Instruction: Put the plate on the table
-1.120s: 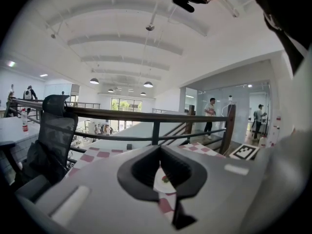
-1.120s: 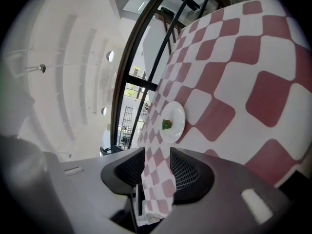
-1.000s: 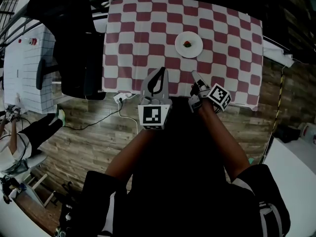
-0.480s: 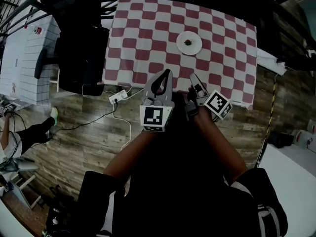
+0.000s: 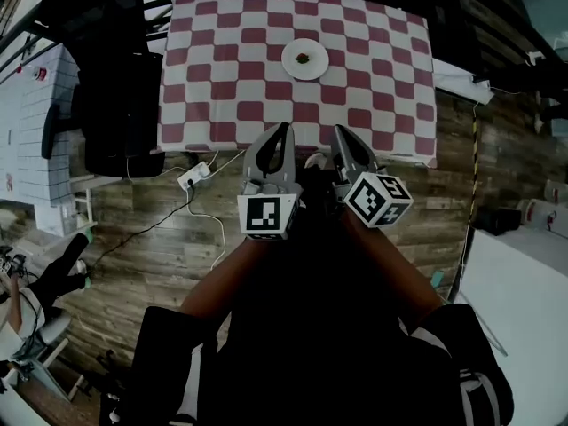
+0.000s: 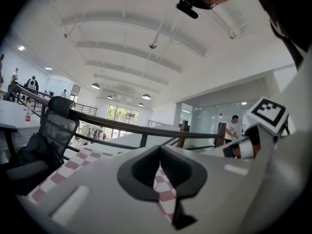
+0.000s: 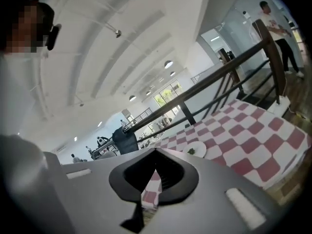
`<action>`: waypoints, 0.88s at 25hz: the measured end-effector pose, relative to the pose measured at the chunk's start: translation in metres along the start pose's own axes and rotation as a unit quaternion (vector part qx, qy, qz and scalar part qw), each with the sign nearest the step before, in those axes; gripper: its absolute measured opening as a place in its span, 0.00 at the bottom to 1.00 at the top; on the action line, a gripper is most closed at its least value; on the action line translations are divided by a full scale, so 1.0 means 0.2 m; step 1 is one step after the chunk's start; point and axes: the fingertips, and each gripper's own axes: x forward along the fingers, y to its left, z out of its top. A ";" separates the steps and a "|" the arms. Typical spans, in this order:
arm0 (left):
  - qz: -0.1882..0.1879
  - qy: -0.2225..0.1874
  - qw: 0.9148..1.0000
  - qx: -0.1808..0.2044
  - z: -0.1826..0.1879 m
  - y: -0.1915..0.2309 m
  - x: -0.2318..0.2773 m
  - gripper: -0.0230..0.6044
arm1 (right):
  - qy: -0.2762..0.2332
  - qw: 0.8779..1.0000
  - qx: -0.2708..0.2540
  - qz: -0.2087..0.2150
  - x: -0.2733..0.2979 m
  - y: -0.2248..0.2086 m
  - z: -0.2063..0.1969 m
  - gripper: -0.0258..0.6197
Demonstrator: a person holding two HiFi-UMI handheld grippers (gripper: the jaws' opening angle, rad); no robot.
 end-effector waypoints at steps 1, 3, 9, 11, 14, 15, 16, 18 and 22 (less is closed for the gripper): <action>0.002 -0.003 1.000 -0.001 0.01 -0.02 0.00 0.05 | -0.007 1.000 -0.011 0.004 -0.03 0.00 0.03 0.04; 0.014 -0.004 1.000 0.007 0.03 -0.03 -0.01 0.05 | -0.022 0.999 -0.032 0.015 -0.06 0.02 0.09 0.04; 0.032 -0.011 0.999 0.005 0.12 -0.17 0.05 0.05 | -0.043 0.990 -0.132 0.036 -0.12 0.05 0.31 0.04; 0.022 -0.009 1.000 -0.001 0.13 -0.26 0.09 0.05 | -0.059 0.983 -0.172 0.038 -0.16 0.05 0.38 0.04; 0.014 -0.016 1.000 0.007 0.15 -0.41 0.16 0.05 | -0.070 0.971 -0.227 0.039 -0.19 0.00 0.43 0.04; 0.011 -0.017 1.000 0.015 0.16 -0.45 0.18 0.05 | -0.067 0.969 -0.235 0.039 -0.20 -0.03 0.42 0.04; 0.006 -0.017 1.000 0.024 0.16 -0.50 0.19 0.05 | -0.063 0.968 -0.241 0.037 -0.22 -0.06 0.41 0.04; -0.006 -0.023 0.999 0.032 0.16 -0.58 0.22 0.05 | -0.059 0.966 -0.248 0.034 -0.25 -0.11 0.41 0.04; -0.004 -0.036 0.999 0.029 0.17 -0.63 0.26 0.05 | -0.080 0.956 -0.281 0.033 -0.29 -0.13 0.49 0.04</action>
